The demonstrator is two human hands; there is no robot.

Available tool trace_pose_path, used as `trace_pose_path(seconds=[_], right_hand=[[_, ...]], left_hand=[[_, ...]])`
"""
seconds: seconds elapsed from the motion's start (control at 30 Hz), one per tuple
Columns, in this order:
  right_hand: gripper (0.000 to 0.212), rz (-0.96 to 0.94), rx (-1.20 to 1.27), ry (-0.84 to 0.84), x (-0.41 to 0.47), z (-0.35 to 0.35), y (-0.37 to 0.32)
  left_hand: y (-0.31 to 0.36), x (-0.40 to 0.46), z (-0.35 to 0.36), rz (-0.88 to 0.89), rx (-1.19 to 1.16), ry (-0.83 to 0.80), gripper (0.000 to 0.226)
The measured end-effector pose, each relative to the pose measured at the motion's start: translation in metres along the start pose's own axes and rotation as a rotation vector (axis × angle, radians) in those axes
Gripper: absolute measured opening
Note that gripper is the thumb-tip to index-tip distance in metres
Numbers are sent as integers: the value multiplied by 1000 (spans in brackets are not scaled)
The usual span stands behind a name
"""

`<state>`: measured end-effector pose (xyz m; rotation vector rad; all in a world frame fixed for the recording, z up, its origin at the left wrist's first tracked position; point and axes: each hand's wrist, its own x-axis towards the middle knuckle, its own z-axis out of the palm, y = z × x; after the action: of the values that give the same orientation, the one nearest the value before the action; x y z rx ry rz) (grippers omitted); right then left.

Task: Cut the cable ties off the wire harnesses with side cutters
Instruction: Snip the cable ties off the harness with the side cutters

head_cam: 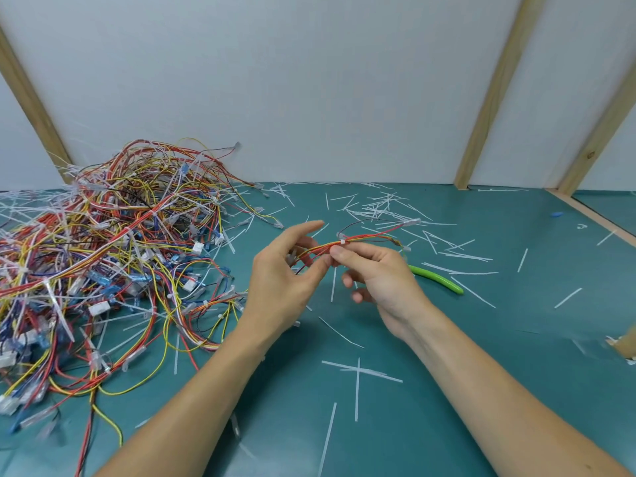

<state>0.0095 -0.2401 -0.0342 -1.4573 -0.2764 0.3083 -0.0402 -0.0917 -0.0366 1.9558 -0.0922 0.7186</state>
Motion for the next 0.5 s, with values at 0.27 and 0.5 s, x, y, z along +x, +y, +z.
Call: trace_pose_path(seconds=[0.27,0.5], right_hand=[[8,77,90,20,4,-6,-1],[9,141,310,28,9,-21,-9]], left_hand=[[-3,-3,1,-4,28,-112,58],[-7,-1,-2,-84,107,-63,52]])
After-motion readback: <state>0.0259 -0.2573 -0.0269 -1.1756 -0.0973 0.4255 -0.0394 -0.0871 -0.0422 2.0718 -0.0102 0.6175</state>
